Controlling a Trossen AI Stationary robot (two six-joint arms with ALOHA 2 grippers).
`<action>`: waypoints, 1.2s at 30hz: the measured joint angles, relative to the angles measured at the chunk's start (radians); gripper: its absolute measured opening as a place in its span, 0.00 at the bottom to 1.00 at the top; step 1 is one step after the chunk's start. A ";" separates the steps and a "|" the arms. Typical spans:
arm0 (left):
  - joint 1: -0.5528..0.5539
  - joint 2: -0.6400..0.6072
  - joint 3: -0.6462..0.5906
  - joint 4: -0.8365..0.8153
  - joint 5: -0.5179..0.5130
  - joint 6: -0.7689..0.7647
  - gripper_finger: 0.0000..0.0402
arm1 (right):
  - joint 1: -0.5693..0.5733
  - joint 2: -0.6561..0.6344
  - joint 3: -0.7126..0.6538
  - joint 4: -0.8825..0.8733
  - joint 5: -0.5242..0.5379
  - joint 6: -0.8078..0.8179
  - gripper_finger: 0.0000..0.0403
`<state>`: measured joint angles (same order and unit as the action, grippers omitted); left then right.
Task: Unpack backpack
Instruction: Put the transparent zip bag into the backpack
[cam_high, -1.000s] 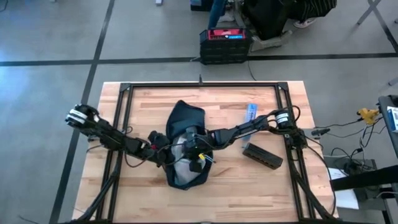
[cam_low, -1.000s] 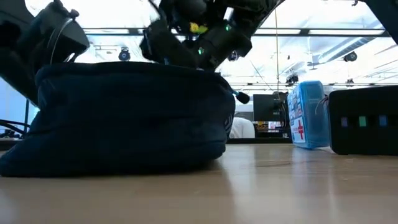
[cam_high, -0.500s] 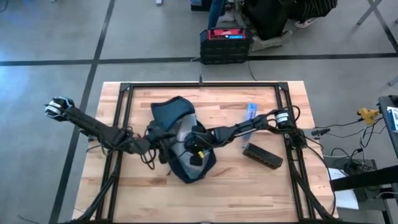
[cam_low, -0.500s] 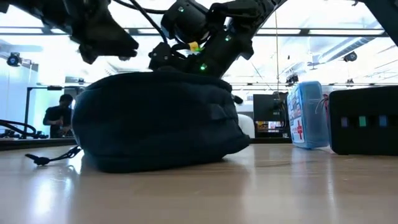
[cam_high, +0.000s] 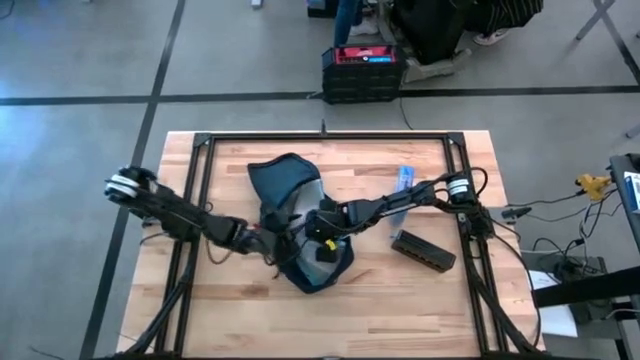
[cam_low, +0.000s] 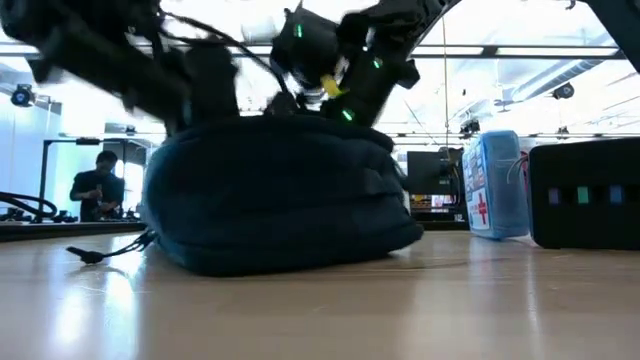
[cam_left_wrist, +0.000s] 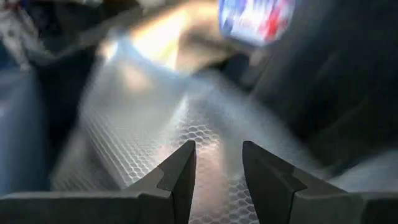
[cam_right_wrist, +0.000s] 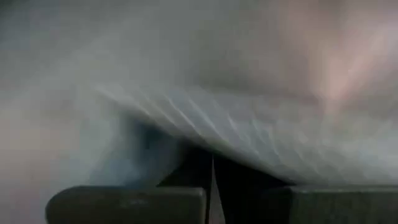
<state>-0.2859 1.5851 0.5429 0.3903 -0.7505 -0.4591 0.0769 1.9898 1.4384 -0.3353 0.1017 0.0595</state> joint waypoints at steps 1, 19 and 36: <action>0.000 0.007 0.002 0.019 0.018 -0.006 0.30 | 0.003 -0.016 0.000 0.008 -0.004 -0.002 0.00; -0.030 0.000 0.002 -0.097 0.062 -0.058 0.30 | 0.047 -0.268 -0.087 -0.118 0.041 -0.031 0.00; -0.032 0.007 -0.002 -0.068 0.144 -0.049 0.30 | 0.076 0.046 -0.108 0.249 -0.173 -0.034 0.00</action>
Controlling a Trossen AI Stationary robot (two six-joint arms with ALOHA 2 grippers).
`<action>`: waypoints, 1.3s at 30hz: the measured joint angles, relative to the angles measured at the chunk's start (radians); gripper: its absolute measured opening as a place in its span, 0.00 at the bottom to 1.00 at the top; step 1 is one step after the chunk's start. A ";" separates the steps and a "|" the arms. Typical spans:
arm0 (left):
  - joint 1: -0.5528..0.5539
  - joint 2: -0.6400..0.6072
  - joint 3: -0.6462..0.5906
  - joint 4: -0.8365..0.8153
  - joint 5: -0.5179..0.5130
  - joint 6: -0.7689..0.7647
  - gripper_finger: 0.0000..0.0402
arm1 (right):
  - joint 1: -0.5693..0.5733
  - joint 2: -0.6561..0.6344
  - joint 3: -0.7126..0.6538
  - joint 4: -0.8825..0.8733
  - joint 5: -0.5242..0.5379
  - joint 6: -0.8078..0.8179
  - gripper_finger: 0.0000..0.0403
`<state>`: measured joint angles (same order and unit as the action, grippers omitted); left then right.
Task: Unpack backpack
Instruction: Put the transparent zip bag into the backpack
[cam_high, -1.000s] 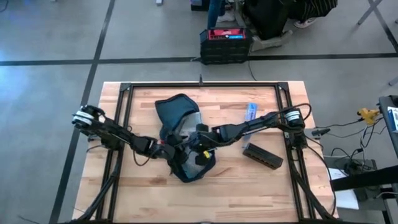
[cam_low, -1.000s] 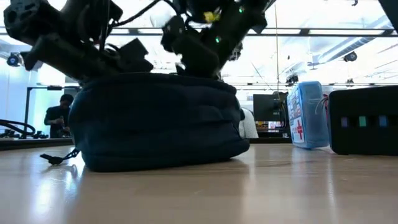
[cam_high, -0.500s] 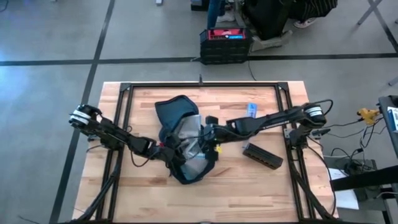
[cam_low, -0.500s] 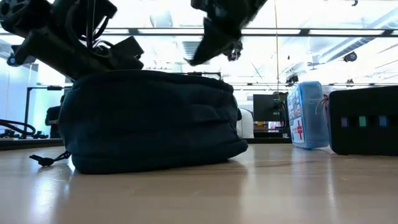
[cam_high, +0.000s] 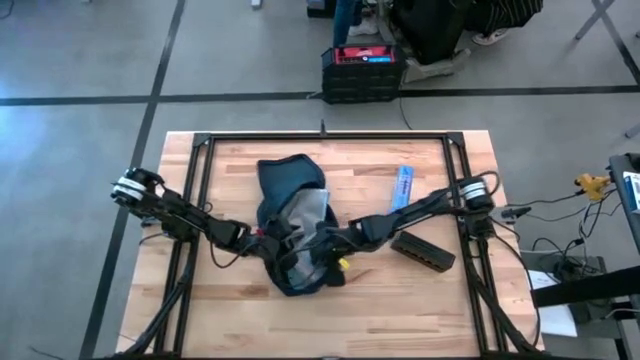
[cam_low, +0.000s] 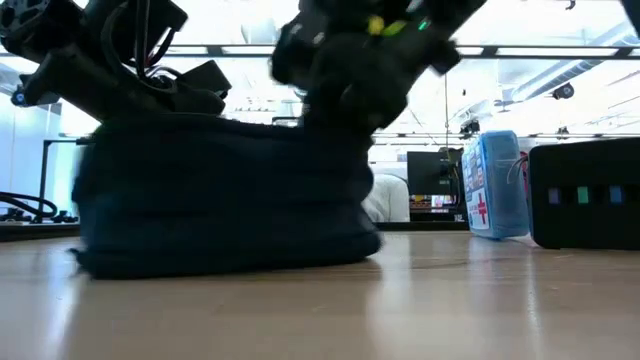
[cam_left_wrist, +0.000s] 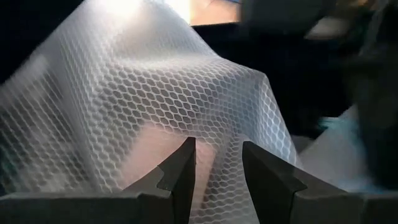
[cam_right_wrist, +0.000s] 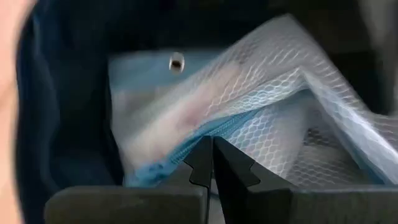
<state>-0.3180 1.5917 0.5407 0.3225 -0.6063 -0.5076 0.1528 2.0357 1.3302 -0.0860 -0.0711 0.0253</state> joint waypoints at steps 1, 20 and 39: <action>-0.002 0.000 -0.001 0.000 0.001 -0.003 0.30 | -0.002 0.010 0.016 -0.003 0.002 -0.011 0.00; -0.021 0.000 0.000 -0.036 0.018 -0.002 0.30 | -0.162 -0.266 0.041 -0.441 0.547 -0.105 0.00; -0.039 0.000 -0.001 -0.034 0.020 0.015 0.30 | -0.210 -0.056 0.033 -0.041 0.141 -0.108 0.00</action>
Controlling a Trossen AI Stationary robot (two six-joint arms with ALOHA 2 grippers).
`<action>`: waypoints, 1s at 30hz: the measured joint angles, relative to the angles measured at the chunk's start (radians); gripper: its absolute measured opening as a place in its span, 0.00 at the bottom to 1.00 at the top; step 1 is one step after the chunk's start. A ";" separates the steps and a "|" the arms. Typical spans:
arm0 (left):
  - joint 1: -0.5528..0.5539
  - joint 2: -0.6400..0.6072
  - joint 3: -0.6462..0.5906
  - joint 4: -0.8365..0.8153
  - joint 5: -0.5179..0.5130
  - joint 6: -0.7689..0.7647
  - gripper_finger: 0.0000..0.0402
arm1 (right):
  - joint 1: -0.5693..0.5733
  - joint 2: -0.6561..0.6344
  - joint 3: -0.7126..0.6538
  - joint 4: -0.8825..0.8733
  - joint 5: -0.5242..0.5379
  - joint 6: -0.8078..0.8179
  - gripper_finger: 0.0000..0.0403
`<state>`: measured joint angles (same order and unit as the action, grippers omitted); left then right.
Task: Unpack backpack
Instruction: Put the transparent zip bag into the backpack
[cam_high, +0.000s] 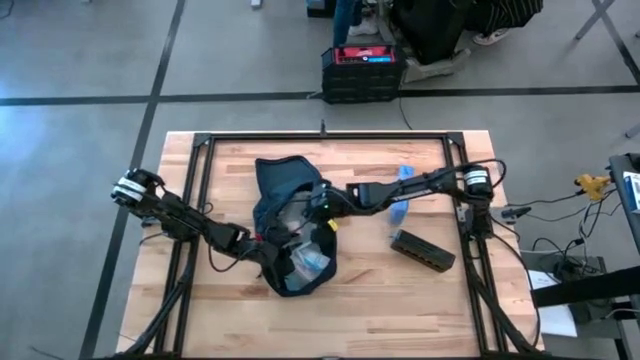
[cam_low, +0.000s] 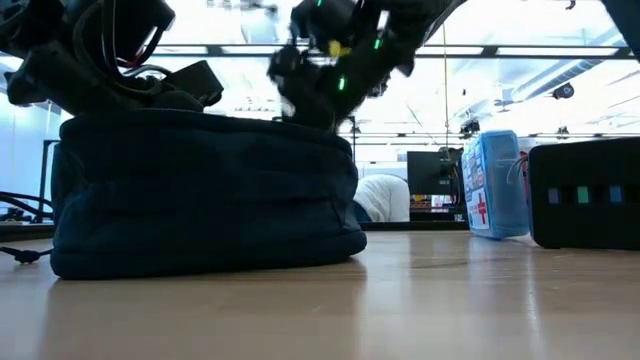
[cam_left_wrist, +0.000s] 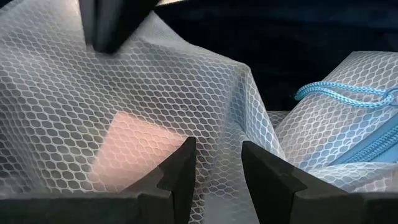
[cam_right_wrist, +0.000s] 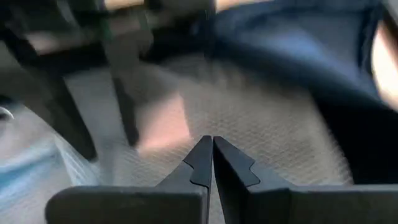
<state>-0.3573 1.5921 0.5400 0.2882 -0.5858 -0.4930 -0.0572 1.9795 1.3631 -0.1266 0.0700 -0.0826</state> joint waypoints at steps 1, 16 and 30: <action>0.000 0.000 0.000 0.000 -0.001 0.001 0.30 | -0.008 0.019 0.000 0.004 -0.003 0.013 0.00; -0.001 0.000 -0.001 -0.080 0.008 -0.060 0.30 | -0.011 -0.158 0.000 -0.232 0.097 0.020 0.00; -0.003 0.000 0.000 -0.098 0.015 -0.106 0.30 | 0.020 -0.039 -0.031 -0.367 0.130 0.044 0.00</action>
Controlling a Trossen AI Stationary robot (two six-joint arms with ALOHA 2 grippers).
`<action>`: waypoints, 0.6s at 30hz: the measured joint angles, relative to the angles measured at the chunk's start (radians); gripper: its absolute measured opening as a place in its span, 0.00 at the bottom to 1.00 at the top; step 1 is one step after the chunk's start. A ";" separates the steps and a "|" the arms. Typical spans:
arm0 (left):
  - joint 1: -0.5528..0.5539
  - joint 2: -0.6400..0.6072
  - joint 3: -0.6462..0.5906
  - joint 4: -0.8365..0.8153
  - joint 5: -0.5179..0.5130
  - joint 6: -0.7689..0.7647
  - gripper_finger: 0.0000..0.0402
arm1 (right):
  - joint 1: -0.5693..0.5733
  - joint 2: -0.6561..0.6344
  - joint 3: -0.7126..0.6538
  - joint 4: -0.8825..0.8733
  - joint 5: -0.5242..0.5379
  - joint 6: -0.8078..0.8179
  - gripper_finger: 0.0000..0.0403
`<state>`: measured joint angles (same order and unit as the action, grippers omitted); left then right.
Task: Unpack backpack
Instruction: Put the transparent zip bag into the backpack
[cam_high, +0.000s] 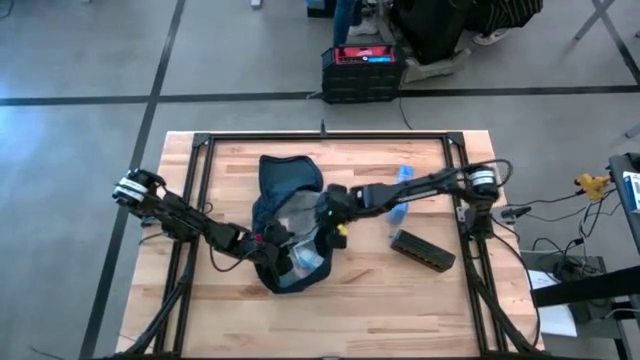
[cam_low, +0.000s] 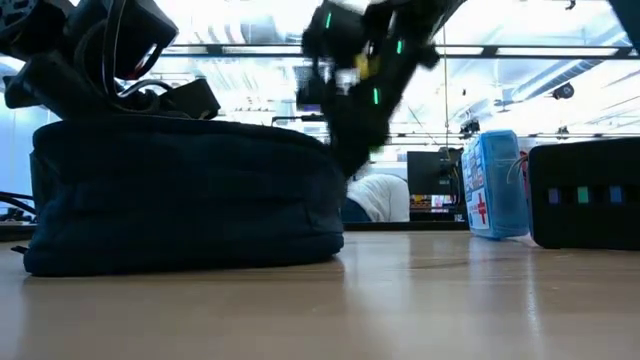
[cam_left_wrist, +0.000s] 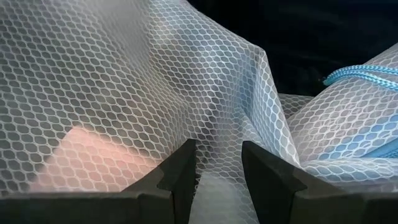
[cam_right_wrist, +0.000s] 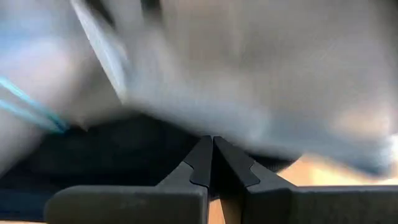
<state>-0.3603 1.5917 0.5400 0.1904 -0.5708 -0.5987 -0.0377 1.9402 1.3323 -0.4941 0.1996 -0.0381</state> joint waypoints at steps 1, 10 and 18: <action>0.000 -0.001 0.001 -0.008 0.010 -0.012 0.30 | -0.005 0.005 0.000 -0.013 0.066 0.004 0.00; -0.007 -0.002 0.002 -0.034 0.053 -0.038 0.30 | -0.017 -0.045 -0.002 -0.002 0.179 0.027 0.00; -0.006 -0.002 0.001 -0.033 0.055 -0.030 0.30 | -0.039 -0.089 0.027 0.020 0.015 0.123 0.00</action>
<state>-0.3668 1.5902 0.5408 0.1570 -0.5159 -0.6289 -0.0768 1.8507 1.3589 -0.4744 0.2151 0.0852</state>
